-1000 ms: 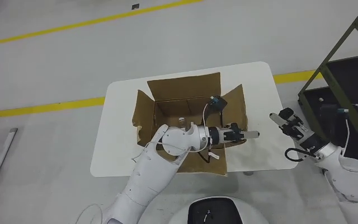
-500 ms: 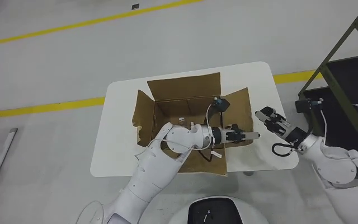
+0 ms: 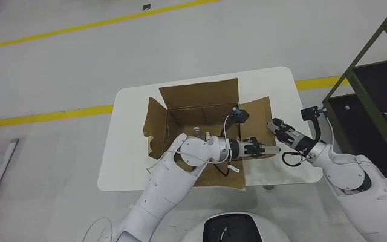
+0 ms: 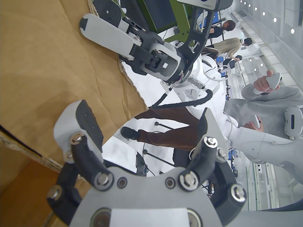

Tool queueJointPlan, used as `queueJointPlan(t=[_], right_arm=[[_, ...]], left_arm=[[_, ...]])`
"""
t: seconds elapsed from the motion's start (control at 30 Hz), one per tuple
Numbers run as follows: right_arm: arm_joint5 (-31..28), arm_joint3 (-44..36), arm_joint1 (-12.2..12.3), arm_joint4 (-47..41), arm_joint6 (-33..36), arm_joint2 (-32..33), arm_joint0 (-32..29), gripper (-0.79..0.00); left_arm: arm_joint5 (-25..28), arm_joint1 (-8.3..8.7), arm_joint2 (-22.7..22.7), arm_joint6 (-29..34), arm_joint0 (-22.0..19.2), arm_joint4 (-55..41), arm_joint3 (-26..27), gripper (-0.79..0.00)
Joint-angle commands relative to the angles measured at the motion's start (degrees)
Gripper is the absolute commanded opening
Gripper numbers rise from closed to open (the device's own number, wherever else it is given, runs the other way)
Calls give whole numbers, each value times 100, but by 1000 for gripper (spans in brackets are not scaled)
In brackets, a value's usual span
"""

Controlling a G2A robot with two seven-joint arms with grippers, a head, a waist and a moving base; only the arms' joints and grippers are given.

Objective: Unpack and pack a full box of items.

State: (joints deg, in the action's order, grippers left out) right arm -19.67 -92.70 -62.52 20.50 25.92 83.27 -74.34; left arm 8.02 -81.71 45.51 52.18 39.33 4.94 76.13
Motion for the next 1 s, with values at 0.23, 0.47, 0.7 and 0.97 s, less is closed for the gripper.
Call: queueJointPlan(t=[0.23,0.47,0.7,0.97], right_arm=[[-103,67,6,-82,-171,110,-105,-785],[-152,-50,28,-124,-185,272,-207,-785],[-160,-153,53,1,-147,394,-249,-785],[-160,-176,62,31,-120,416,-283,-785]], left_arm=[[-127,150,561,-253,84,373,245,0],[-430,399,1436,-550,369,1171,968,0],[-612,672,2228,-105,746,2315,1779,0],[-501,893,2690,476,1050,3589,2183,-785]])
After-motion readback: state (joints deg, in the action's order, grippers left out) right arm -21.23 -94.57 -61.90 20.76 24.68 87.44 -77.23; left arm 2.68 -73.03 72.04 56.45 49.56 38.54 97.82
